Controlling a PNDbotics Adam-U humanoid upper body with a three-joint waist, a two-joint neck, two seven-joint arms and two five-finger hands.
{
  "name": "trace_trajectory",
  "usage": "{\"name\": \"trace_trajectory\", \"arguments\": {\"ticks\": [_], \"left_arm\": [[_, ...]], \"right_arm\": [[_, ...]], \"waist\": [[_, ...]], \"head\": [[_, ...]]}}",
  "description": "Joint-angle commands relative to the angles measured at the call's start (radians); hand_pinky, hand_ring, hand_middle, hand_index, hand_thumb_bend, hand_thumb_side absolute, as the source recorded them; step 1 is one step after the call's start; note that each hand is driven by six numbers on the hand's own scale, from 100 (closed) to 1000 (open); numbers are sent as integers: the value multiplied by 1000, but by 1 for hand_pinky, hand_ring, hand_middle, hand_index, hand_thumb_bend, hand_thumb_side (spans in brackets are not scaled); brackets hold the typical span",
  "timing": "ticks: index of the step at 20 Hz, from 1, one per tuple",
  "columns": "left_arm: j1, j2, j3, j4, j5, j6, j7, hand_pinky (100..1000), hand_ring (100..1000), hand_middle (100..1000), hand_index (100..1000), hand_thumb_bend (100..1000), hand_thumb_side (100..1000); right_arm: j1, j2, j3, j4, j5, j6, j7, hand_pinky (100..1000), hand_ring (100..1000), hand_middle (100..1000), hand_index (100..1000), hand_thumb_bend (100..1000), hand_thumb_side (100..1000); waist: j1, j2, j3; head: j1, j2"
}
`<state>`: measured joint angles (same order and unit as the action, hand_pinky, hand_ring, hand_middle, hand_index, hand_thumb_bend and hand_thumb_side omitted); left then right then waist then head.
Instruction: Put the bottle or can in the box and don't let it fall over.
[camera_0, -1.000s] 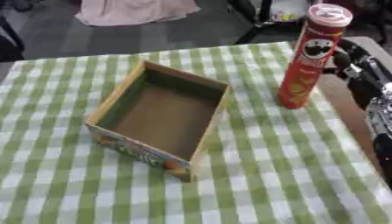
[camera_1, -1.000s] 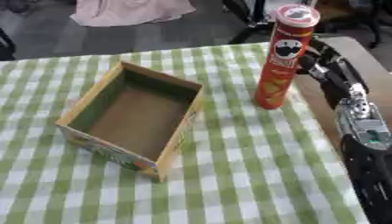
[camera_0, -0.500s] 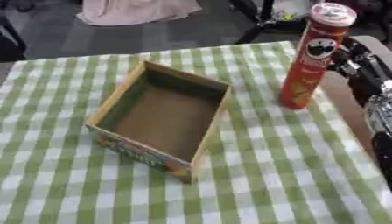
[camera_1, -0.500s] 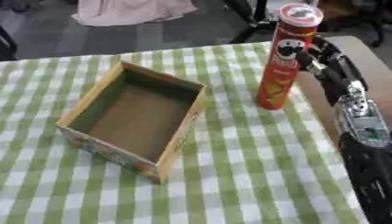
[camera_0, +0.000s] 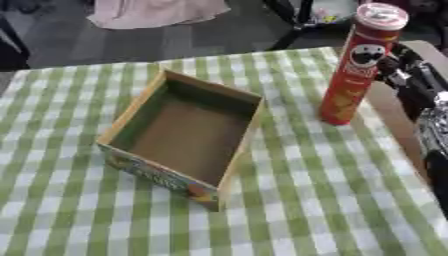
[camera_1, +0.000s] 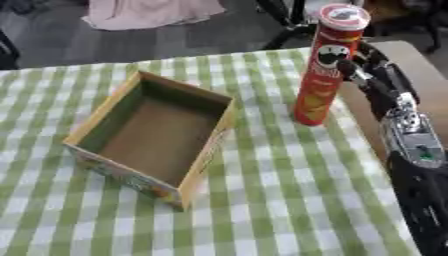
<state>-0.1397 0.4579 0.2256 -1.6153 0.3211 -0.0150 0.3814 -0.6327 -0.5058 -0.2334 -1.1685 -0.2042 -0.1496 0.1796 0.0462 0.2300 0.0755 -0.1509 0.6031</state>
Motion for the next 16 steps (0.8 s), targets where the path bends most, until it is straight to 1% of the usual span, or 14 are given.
{"name": "trace_trajectory", "arguments": {"ticks": [1,11,16], "left_arm": [[-7,16,7,-14,1,2,-1,995,683,715,775,329,627],[-9,14,7,-17,0,2,0,995,682,715,774,321,631],[-9,11,6,-18,-1,3,-2,996,681,715,774,316,634]], "right_arm": [[-21,-19,-3,-11,-8,-2,11,720,1000,1000,927,1000,541],[-43,-13,2,-4,6,1,14,716,1000,1000,924,1000,541],[-54,-13,5,5,29,8,10,705,1000,1000,919,1000,541]], "waist": [[-2,-12,2],[-1,-7,6],[1,-3,8]], "head": [[0,-14],[-1,-22],[-2,-24]]}}
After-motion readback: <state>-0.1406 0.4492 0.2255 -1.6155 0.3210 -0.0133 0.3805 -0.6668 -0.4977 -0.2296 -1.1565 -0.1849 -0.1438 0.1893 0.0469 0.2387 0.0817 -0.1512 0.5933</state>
